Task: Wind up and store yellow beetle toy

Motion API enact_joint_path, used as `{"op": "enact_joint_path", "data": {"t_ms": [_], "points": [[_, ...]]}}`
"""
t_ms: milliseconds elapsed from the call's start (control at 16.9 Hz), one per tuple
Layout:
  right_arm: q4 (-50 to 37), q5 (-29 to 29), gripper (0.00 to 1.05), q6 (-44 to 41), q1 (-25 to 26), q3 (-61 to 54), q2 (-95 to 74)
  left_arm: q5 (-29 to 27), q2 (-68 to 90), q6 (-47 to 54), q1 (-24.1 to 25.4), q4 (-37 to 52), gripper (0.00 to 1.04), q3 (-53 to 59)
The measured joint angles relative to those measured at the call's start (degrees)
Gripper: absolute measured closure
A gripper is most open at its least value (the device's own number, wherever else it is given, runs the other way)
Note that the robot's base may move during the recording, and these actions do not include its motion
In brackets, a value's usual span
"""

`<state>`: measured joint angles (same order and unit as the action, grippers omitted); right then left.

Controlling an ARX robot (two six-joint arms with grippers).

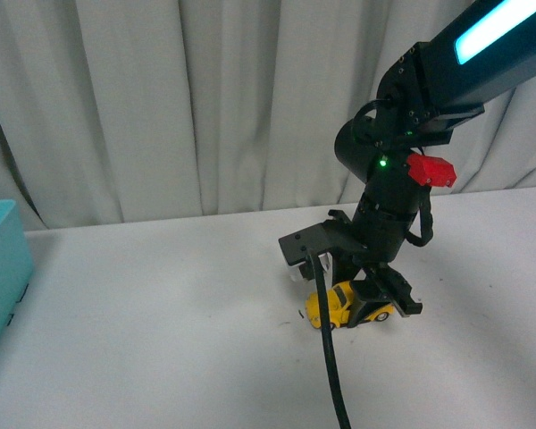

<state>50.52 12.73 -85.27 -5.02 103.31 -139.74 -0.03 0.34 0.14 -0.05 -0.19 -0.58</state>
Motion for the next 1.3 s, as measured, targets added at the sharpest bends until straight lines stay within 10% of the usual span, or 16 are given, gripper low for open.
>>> {"op": "enact_joint_path", "data": {"t_ms": [1303], "points": [[-6.3,1.7,0.61,5.7,3.0,-6.9,2.8,0.0,0.0,0.0,0.0,0.0,0.07,0.0]]}}
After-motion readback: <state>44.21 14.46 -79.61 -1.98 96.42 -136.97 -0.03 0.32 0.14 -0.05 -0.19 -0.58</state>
